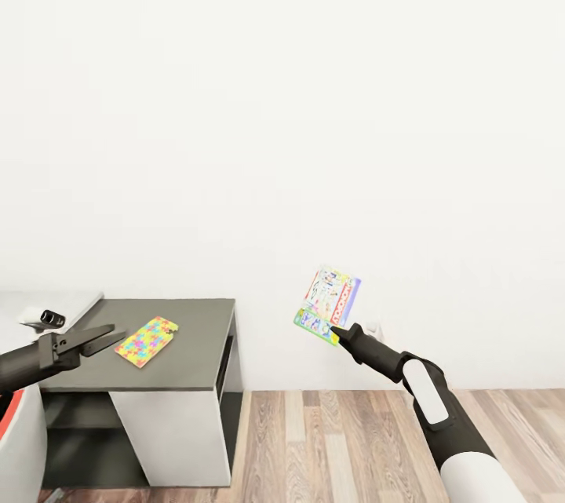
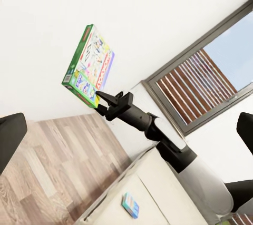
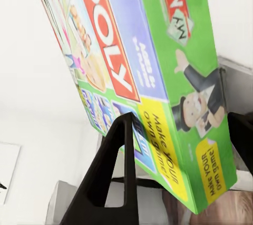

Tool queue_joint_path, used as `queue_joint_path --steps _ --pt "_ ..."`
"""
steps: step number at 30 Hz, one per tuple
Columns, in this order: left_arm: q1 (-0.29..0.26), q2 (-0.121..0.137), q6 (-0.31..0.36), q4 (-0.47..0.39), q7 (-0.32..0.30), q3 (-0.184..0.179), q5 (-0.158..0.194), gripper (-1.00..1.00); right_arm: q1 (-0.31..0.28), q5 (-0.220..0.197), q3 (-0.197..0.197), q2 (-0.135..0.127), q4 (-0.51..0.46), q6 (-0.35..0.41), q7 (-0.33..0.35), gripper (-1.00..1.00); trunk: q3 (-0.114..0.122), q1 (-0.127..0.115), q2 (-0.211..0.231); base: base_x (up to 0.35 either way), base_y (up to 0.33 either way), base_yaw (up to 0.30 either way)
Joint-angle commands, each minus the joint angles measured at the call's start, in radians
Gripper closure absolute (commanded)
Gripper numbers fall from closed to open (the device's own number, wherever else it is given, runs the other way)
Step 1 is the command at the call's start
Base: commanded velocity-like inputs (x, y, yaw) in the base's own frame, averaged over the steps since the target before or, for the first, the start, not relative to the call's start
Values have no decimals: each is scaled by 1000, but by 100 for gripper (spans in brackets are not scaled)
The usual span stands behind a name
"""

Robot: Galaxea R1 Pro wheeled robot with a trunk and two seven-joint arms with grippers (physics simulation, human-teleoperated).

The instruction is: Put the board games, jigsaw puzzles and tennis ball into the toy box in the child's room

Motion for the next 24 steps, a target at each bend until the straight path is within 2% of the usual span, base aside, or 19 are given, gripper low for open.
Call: queue_joint_path --steps 1,9,24 --pt "-1 0 5 0 -3 0 0 -100 -1 -3 -2 0 -1 7 2 100 -2 0 -2 0 -81 287" --pt "-1 0 5 0 -3 0 0 -100 -1 -3 -2 0 -1 7 1 100 -2 0 -2 0 -119 290" --pt "-1 0 5 0 -3 0 0 -100 0 0 -2 0 -1 7 1 100 -2 0 -2 0 -6 290"
